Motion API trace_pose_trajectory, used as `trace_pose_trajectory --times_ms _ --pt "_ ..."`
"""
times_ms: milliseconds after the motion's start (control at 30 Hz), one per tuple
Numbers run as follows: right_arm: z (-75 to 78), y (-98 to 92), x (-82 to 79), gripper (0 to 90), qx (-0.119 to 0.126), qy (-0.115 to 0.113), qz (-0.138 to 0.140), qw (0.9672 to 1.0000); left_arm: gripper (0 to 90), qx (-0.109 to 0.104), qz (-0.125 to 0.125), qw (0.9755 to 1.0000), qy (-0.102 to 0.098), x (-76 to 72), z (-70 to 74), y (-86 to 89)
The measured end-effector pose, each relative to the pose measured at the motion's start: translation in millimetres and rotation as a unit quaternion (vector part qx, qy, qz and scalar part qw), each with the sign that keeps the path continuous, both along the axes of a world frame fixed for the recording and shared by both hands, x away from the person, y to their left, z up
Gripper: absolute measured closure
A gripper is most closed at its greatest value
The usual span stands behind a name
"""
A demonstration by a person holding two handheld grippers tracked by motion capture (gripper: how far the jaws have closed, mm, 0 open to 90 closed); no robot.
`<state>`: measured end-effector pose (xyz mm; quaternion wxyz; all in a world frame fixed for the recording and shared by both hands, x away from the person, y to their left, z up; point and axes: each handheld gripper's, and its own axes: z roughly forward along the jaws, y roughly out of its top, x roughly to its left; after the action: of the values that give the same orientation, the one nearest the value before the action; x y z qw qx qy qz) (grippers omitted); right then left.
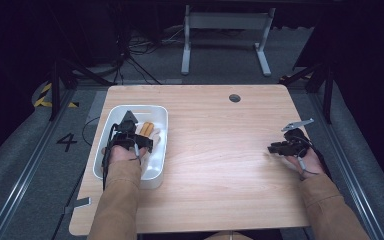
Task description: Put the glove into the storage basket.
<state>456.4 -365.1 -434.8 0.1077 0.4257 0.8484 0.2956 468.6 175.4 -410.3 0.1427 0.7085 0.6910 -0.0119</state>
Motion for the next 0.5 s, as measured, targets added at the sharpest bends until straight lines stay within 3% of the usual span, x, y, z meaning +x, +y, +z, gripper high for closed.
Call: trace_pose_trajectory --times_ms 100,267,400,500 --pt "0.1 -0.4 0.4 69.6 0.001 0.0 -0.001 1.0 0.1 0.002 -0.002 1.0 -0.009 -0.7 2.1 3.1" --pt "1.1 2.3 3.2 68.8 0.004 -0.004 0.002 1.0 0.0 -0.005 0.002 0.9995 -0.032 -6.0 10.7 7.2" --pt "1.7 6.9 7.3 67.9 0.004 -0.005 0.008 0.9999 0.0 -0.012 0.01 0.9994 -0.031 -7.8 17.3 11.3" --pt "1.2 9.0 8.6 67.9 0.006 -0.008 0.011 0.9999 0.0 -0.017 0.011 0.9987 -0.046 -10.1 24.3 12.8"
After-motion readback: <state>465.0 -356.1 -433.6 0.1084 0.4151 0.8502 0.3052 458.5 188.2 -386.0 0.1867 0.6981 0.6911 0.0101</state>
